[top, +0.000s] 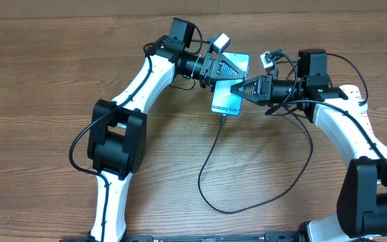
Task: Plug charger to phone and switch on socket
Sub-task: 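Release the phone from the left gripper and raise the left arm away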
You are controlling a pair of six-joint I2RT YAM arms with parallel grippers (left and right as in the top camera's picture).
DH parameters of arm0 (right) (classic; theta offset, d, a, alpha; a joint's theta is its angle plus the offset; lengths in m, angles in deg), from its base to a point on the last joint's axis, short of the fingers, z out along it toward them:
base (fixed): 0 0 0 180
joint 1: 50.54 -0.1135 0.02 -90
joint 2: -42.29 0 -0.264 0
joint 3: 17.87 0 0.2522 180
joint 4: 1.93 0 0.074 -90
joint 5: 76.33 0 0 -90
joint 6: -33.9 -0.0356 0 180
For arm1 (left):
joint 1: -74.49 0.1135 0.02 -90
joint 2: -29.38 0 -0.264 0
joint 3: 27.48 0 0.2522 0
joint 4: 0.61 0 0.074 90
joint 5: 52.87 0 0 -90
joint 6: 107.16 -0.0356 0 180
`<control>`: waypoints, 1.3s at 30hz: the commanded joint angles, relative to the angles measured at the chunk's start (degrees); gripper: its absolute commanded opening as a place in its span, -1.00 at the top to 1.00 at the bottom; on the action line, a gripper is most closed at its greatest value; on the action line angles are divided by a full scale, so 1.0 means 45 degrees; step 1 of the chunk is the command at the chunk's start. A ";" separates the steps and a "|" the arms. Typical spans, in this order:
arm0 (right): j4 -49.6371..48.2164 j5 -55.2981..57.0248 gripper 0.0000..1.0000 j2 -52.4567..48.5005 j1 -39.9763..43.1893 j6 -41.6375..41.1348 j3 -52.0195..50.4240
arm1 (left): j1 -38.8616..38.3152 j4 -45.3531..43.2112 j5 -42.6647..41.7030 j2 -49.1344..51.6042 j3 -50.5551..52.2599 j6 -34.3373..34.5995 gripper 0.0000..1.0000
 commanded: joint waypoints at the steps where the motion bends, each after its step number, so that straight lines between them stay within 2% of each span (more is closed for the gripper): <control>1: 0.0102 0.0194 0.93 0.0083 -0.0039 -0.0151 0.0253 | 0.0238 -0.0010 0.0151 -0.0316 -0.0034 -0.0053 -0.74; 7: 0.0996 0.0831 0.93 0.0083 -0.0039 -0.0136 0.0253 | 0.0865 0.0078 0.1229 -0.0321 -0.0034 -0.0039 -1.00; 20: 0.2127 0.4386 0.93 0.0005 -0.0039 0.0257 0.0253 | 0.2764 0.2803 0.5498 -0.0321 -0.0034 -0.0058 -1.00; 31: 0.1885 0.4425 0.93 -0.0865 -0.0039 0.0544 0.0253 | 0.4075 0.3138 0.8344 -0.0316 -0.0034 -0.0053 -1.00; 39: 0.1239 0.4425 0.93 -0.1496 -0.0068 0.0544 0.0253 | 0.4138 0.3264 1.1098 -0.0321 -0.0034 -0.0053 -1.00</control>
